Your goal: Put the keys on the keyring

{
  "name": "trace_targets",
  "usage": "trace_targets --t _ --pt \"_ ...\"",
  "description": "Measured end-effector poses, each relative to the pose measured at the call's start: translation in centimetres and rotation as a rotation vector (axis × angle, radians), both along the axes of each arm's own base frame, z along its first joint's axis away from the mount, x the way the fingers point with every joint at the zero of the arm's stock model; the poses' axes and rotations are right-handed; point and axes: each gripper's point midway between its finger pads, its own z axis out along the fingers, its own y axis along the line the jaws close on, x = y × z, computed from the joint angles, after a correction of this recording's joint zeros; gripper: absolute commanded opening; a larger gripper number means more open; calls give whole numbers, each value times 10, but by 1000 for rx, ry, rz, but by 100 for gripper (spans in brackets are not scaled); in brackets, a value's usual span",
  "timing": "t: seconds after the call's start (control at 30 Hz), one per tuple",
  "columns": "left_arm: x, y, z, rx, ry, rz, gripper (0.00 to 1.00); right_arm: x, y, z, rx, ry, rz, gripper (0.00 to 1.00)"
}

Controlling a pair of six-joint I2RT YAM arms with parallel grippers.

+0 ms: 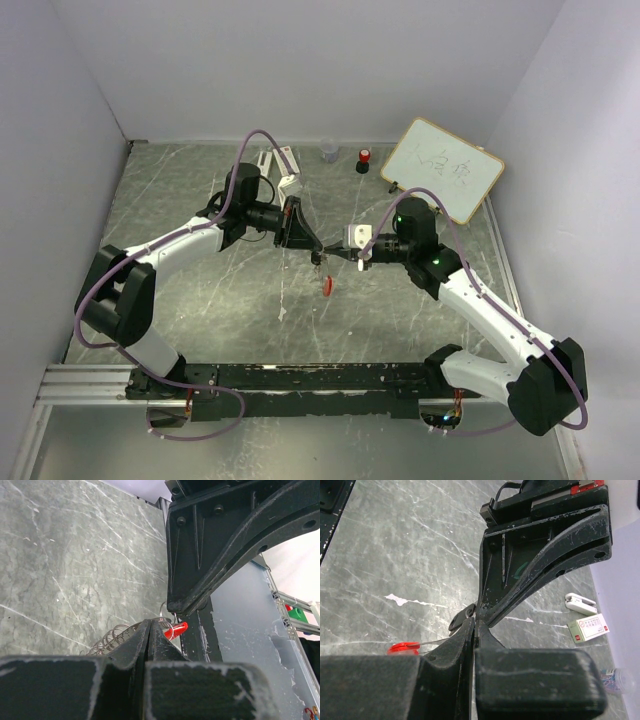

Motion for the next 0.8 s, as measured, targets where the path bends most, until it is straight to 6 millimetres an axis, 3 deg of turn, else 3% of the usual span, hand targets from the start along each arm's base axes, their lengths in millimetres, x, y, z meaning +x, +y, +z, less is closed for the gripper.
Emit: trace_targets --t 0.8 --pt "5 2 -3 31 -41 50 7 6 1 8 22 -10 -29 0"
